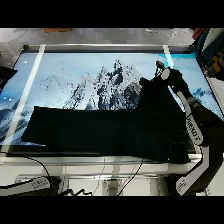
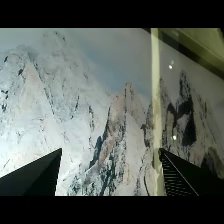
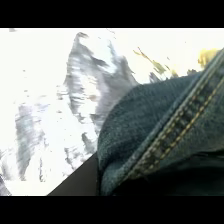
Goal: Fold the clothes and pants, and hang the long-sleeved shirts on hangers.
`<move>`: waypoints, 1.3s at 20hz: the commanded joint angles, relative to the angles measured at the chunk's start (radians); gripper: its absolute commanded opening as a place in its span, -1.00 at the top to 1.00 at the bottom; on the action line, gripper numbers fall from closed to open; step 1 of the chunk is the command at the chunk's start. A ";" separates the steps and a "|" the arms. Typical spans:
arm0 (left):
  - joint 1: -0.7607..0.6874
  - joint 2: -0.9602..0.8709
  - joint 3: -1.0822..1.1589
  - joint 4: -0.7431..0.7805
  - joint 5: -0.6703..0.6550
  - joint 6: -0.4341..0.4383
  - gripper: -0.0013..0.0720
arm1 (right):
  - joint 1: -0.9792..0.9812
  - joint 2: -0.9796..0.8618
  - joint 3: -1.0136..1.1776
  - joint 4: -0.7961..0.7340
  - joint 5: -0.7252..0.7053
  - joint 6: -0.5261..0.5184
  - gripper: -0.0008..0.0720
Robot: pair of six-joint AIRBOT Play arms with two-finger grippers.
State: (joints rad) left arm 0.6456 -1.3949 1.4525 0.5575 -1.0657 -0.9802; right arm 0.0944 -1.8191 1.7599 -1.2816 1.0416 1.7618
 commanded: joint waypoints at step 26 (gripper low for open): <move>-0.077 0.000 0.000 -0.056 -0.176 0.055 -0.94 | 0.024 1.021 -1.186 -0.276 0.231 0.238 0.87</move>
State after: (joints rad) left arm 0.6086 -1.3941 1.4525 0.4965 -1.2068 -0.9283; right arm 0.1177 -0.8719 0.7120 -1.5475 1.2224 1.9049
